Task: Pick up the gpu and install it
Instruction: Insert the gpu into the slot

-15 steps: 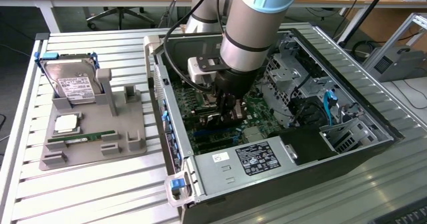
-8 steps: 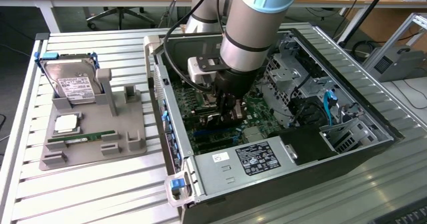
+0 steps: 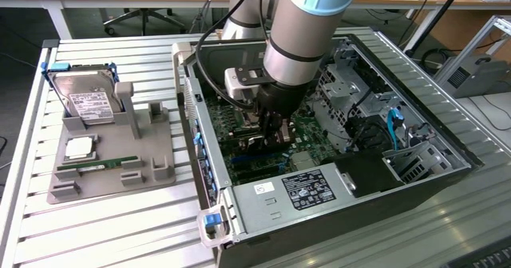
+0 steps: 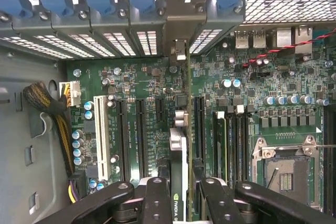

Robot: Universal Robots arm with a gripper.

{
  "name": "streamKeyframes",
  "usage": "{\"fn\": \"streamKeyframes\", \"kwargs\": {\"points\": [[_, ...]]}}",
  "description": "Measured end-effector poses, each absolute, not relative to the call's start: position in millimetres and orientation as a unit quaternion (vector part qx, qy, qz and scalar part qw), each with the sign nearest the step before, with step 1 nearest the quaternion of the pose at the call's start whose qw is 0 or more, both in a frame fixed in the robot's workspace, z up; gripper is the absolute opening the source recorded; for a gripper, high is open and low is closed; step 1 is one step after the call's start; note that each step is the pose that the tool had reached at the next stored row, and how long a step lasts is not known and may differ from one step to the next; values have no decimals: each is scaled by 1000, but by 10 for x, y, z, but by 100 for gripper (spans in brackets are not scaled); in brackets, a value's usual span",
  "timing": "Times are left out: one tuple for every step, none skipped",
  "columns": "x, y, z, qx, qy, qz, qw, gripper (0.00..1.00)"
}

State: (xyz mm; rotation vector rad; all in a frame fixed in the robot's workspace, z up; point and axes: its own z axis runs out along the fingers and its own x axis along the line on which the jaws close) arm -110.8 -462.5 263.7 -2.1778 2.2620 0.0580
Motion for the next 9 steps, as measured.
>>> {"fn": "streamKeyframes", "kwargs": {"points": [[-1108, -4625, 2640, -693, 720, 19, 0, 27], [-1108, -4625, 2642, -693, 720, 19, 0, 27], [-1108, -4625, 2643, -693, 720, 19, 0, 27], [-1108, -4625, 2644, -693, 720, 19, 0, 27], [-1108, -4625, 2645, -693, 721, 19, 0, 27], [-1108, -4625, 2646, -693, 721, 20, -1, 27], [-1108, -4625, 2647, -693, 721, 20, -1, 27], [-1108, -4625, 2650, -693, 721, 21, -2, 27], [-1108, -4625, 2651, -693, 721, 21, -2, 27]]}}
